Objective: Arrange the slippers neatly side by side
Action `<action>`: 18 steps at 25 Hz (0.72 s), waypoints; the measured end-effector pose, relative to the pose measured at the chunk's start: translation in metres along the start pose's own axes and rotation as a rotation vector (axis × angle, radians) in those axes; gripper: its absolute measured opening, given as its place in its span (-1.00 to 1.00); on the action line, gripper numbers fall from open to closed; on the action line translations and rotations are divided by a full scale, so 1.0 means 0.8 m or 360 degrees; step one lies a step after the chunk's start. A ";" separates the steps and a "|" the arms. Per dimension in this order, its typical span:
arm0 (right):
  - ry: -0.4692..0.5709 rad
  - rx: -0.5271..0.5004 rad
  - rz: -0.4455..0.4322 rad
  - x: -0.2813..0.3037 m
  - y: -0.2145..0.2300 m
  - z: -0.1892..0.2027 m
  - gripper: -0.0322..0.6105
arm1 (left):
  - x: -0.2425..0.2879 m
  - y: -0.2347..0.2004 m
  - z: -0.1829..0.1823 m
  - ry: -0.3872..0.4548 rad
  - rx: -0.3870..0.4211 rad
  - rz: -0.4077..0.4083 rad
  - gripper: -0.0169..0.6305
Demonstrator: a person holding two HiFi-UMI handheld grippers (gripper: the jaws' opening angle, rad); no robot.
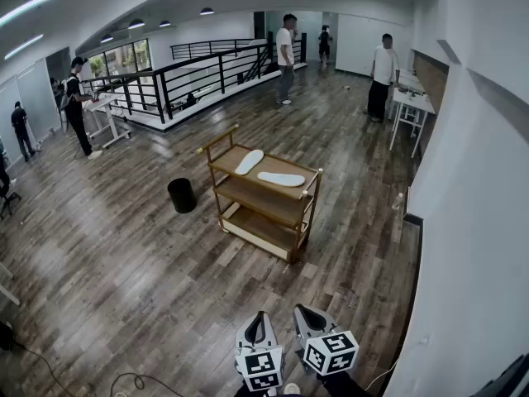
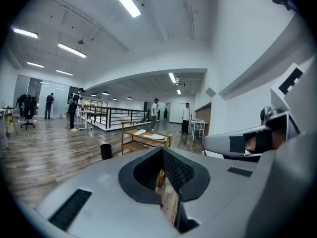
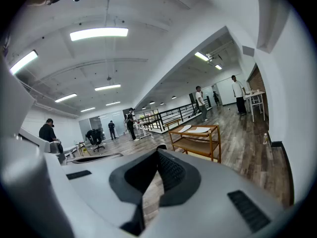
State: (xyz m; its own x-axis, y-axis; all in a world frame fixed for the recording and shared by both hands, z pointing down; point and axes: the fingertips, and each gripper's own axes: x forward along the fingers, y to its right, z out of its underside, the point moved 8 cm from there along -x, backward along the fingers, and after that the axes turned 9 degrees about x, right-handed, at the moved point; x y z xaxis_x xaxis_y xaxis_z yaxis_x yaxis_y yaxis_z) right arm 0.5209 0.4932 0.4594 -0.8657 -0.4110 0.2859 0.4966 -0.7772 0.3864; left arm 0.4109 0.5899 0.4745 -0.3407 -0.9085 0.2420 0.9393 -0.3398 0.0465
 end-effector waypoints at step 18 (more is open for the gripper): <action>0.0043 0.0014 0.0003 0.009 0.005 -0.004 -0.90 | 0.011 -0.002 0.001 -0.0011 0.0002 0.0014 -0.94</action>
State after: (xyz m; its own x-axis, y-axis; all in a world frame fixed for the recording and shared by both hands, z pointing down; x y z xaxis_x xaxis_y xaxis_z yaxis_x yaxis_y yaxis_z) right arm 0.5165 0.4853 0.4602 -0.8661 -0.4251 0.2630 0.4986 -0.7723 0.3937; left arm 0.4061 0.5826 0.4776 -0.3319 -0.9098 0.2492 0.9424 -0.3312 0.0458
